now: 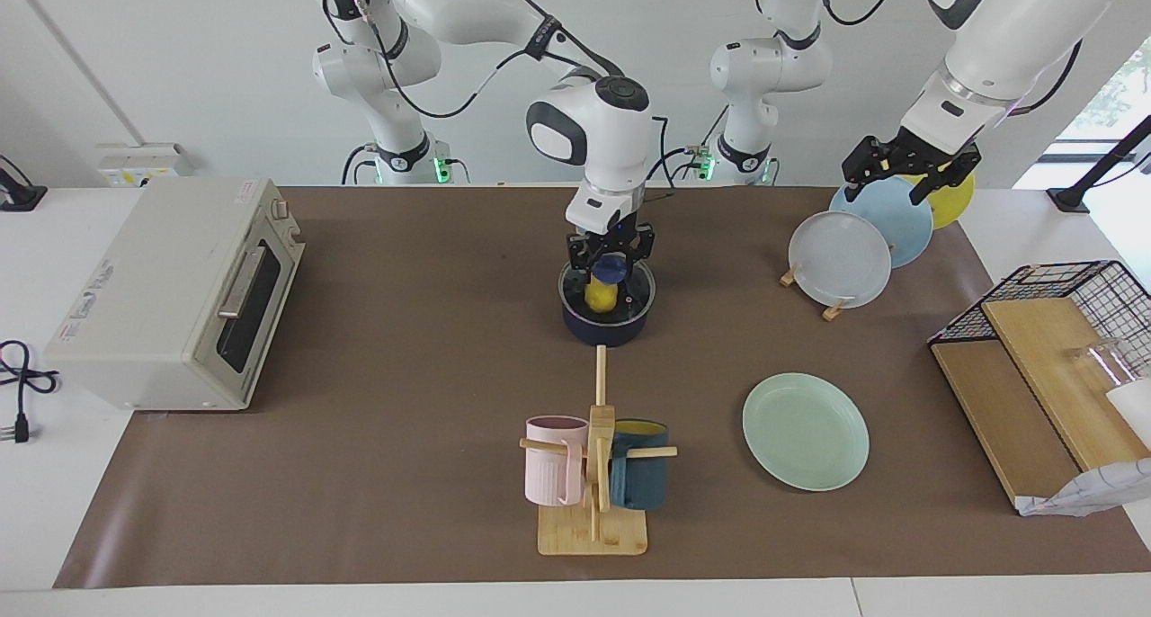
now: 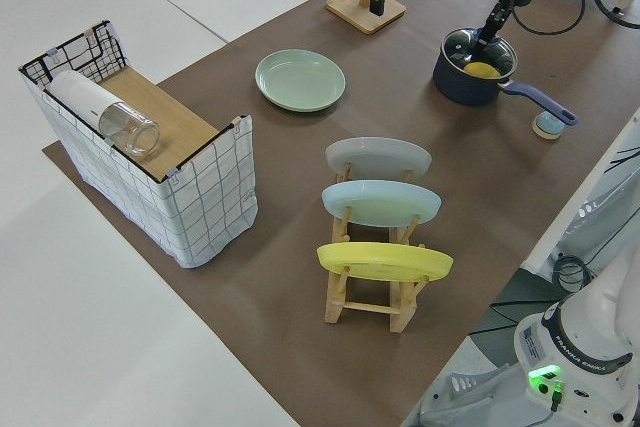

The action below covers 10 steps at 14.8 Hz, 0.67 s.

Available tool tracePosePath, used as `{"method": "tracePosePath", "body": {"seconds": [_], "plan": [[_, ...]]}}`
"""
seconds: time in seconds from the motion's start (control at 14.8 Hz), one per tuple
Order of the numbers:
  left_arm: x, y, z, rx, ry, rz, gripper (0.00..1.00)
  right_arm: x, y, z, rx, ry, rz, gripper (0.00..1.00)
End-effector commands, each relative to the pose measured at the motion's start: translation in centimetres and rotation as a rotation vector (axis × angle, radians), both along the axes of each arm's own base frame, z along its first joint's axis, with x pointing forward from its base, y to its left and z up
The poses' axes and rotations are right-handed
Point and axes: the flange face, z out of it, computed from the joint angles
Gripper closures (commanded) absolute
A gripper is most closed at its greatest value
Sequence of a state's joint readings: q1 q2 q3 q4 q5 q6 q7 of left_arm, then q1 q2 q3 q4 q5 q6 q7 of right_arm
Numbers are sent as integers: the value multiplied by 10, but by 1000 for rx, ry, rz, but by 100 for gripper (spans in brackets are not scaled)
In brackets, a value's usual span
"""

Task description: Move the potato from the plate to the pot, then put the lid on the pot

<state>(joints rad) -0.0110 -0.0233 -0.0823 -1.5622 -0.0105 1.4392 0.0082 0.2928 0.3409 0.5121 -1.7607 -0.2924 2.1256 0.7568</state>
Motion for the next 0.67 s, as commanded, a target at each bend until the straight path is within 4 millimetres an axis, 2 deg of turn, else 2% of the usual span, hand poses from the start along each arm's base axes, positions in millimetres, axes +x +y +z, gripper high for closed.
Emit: {"method": "tracePosePath", "body": {"seconds": [0.0, 0.13, 0.27, 0.34, 0.4, 0.47, 0.61], "plan": [[-3, -3, 5, 34, -1, 24, 0, 13, -18, 11, -12, -10, -25, 0], [-3, 0, 6, 31, -5, 23, 0, 23, -27, 32, -18, -18, -50, 0], [-6, 3, 10, 30, -14, 17, 0, 34, -36, 66, -46, -8, -41, 0], [-6, 3, 10, 29, -18, 24, 0, 43, -50, 84, -62, 24, -30, 0], [-6, 6, 8, 29, -15, 30, 0, 50, -68, 107, -63, 45, -6, 0], [-6, 6, 8, 29, -15, 30, 0, 61, -95, 125, -63, 68, 14, 0], [-6, 8, 8, 29, -17, 33, 0, 85, -159, 151, -33, 105, 18, 0]]}}
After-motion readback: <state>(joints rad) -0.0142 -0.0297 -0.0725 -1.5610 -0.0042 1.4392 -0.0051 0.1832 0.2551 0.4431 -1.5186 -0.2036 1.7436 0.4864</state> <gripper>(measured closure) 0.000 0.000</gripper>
